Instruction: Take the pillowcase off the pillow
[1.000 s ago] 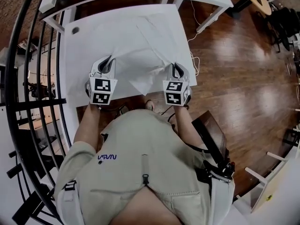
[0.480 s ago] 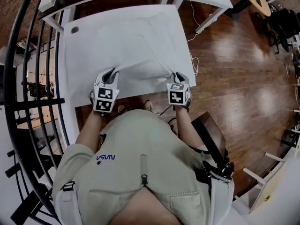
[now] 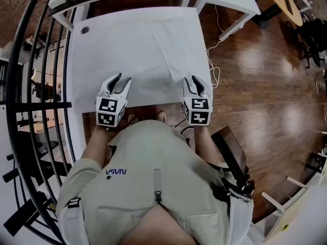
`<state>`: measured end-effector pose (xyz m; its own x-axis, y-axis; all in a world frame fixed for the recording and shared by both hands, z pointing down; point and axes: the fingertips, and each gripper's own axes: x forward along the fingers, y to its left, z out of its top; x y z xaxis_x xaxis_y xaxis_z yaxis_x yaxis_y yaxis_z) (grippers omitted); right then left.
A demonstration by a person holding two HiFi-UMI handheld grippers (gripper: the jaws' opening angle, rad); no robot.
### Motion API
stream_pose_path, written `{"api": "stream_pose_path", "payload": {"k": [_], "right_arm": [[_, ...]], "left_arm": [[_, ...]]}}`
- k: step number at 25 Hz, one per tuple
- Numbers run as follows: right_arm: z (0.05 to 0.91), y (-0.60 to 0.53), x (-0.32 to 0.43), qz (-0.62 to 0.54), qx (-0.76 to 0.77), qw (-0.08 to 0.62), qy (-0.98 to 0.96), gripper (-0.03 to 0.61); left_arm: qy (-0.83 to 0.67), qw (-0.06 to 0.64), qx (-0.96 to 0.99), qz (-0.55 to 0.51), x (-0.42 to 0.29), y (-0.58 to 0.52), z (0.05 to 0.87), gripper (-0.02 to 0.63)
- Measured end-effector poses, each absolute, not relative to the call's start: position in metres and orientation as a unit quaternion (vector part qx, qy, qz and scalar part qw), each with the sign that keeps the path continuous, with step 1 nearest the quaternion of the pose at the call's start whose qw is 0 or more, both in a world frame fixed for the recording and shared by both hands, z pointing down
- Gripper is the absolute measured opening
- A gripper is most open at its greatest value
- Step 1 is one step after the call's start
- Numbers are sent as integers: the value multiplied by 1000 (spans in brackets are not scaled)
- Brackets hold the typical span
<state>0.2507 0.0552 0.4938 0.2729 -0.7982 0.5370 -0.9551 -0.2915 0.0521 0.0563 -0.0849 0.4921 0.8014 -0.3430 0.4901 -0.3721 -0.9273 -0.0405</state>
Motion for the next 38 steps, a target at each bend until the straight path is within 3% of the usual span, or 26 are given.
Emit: {"api": "stream_pose_path", "payload": {"k": [7, 12, 20, 23, 25, 27, 28, 33, 38], "right_arm": [[448, 40, 281, 161, 772, 125, -602, 124], [446, 6, 287, 153, 755, 130, -625, 124], [433, -68, 289, 150, 738, 153, -640, 126], [430, -96, 302, 151, 734, 169, -641, 130], [431, -116, 312, 157, 730, 178, -641, 141], [434, -136, 320, 166, 724, 186, -644, 150], [436, -145, 324, 172, 720, 190, -645, 155], [468, -186, 333, 214, 694, 227, -649, 195], [509, -206, 312, 266, 651, 279, -654, 241]], "left_arm": [[-215, 17, 949, 231, 77, -91, 456, 173], [-219, -32, 948, 230, 110, -125, 433, 255], [-181, -53, 951, 246, 181, -205, 433, 268], [-162, -52, 947, 272, 208, -227, 452, 275], [-146, -38, 939, 308, 218, -233, 479, 336], [-130, -11, 931, 342, 222, -232, 504, 343], [-120, 1, 927, 355, 222, -228, 513, 323], [-67, 2, 913, 402, 216, -194, 544, 93], [-60, 10, 929, 365, 201, -174, 525, 29]]}}
